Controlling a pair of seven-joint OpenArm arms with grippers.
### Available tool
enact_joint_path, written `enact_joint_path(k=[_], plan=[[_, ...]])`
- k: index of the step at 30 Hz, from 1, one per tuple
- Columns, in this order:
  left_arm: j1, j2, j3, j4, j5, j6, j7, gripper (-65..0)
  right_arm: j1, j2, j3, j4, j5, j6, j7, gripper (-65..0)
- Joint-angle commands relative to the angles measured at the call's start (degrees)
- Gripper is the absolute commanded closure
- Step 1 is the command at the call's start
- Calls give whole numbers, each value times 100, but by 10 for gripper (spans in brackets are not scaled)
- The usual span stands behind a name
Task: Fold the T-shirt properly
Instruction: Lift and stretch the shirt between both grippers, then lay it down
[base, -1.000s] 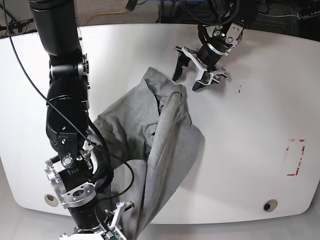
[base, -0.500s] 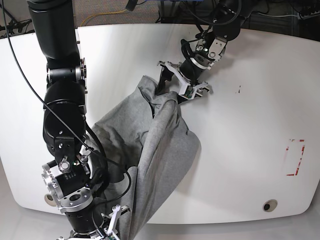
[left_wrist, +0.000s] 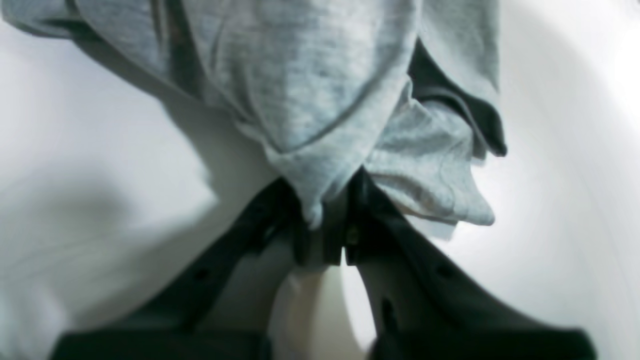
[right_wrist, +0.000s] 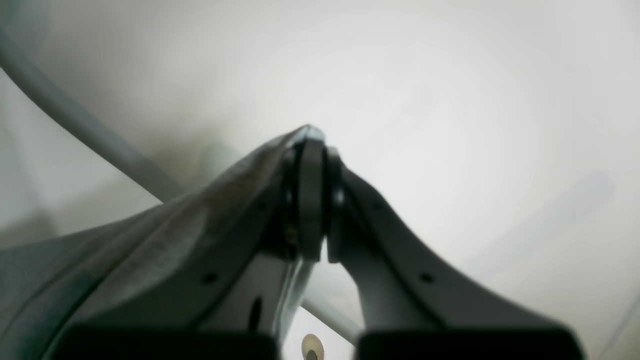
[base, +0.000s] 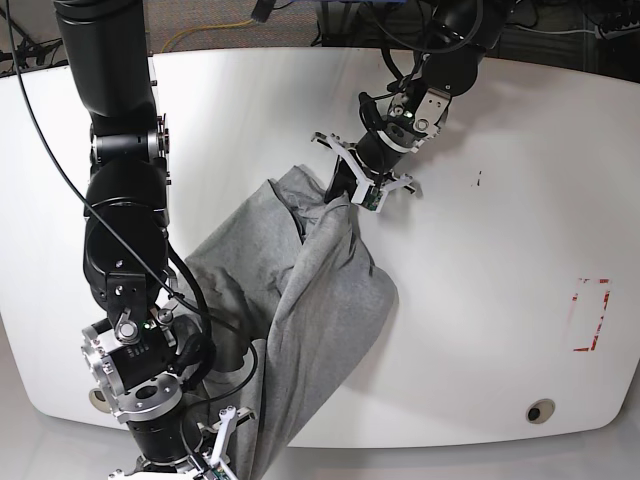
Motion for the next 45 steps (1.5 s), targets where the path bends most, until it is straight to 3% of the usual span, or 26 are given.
enact_joint_path(k=[1,5,7,15,26,32,36,39,45], plan=[[-56,-135,-194,232,1,47,118,0,219,142,60,83,-17,-70,110,0],[-39,-171,-546,610,10,47,153,0,254,169,60,56,-17,-70,110,0],[-30,-364,-827,961,10,47,197,0,263,186,60,56,-17,-70,110,0],[-197,-935,-1733,2113,-16,29,901,0,439,186,68,-489,-17,-79,127,0],[-1085,-1691,-2999,3273,-25,-6,1973,0,1159,151,271,-1553,36,-70,145,0],[-1858,-1823,-3781,3440,10,-727,2624,0,1573,169,279,-1693,36,-26,136,0],[-2562,-1876,-4229,3528,19,-1070,3257,0,1731,186,385,-1614,0,290,48,0],[-2913,-2166,-4247,3537,1,-1342,3643,0,1731,151,561,-1482,9,501,-128,0],[-2711,-2263,-4238,3546,19,-2169,3819,0,1230,151,719,-937,36,870,-567,0]])
